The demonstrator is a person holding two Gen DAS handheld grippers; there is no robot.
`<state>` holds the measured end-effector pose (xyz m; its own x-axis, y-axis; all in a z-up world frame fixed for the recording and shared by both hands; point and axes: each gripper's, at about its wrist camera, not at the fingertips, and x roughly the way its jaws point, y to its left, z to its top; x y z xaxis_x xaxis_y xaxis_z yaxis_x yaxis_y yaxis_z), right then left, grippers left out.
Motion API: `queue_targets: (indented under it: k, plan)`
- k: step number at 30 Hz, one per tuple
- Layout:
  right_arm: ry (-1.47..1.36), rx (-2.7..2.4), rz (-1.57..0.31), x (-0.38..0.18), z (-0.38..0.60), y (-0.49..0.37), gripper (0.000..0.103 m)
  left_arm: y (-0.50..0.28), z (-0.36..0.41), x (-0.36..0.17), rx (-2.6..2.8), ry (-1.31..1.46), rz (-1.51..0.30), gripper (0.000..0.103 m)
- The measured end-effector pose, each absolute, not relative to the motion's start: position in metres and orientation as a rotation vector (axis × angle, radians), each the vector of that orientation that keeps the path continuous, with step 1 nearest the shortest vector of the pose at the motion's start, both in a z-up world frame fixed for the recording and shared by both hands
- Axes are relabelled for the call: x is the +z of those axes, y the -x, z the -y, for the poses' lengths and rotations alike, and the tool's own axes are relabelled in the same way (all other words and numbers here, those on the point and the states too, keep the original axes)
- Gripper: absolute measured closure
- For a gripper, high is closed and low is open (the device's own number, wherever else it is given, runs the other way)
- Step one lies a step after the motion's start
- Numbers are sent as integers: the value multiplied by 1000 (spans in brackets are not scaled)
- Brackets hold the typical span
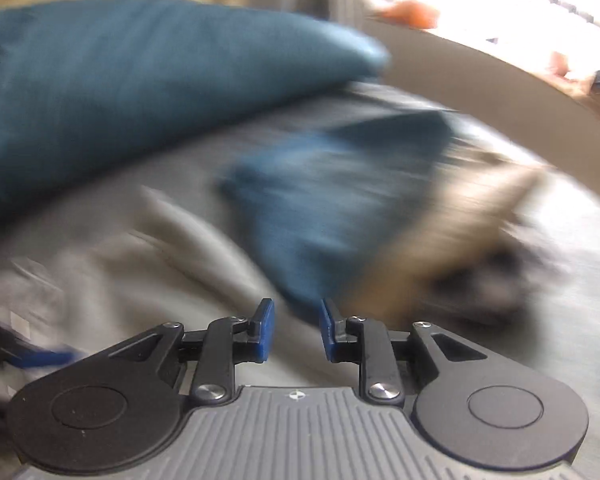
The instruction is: Fold clothes
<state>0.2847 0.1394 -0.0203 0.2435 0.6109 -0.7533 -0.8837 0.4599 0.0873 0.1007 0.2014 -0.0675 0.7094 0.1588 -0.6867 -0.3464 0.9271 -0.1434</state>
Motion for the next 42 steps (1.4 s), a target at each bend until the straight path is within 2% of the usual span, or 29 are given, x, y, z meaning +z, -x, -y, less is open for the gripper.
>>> queue_targets:
  k: [4, 8, 12, 20, 25, 29, 34, 37, 42]
  plan:
    - [394, 1087, -898, -62, -219, -284, 87, -98, -215, -86, 301, 314, -743, 71]
    - [323, 973, -936, -107, -261, -312, 95, -90, -222, -94, 282, 315, -708, 70]
    - [226, 918, -955, -106, -275, -333, 94, -87, -220, -96, 277, 285, -685, 70]
    - [191, 1126, -1012, -50, -262, -313, 93, -89, -225, -96, 260, 318, -691, 70]
    - [303, 1098, -1110, -87, -303, -298, 93, -92, -227, -96, 248, 306, -704, 70]
    - [71, 1022, -1166, -105, -300, -317, 94, -89, -222, -98, 233, 236, -695, 70]
    - [-102, 844, -1092, -48, -227, -339, 92, -85, -226, -92, 238, 286, -706, 68]
    - [-137, 799, -1011, 17, -160, -353, 91, -78, -232, -81, 242, 347, -697, 68]
    - [-24, 743, -727, 152, -21, -346, 91, -66, -239, -48, 259, 284, -655, 67]
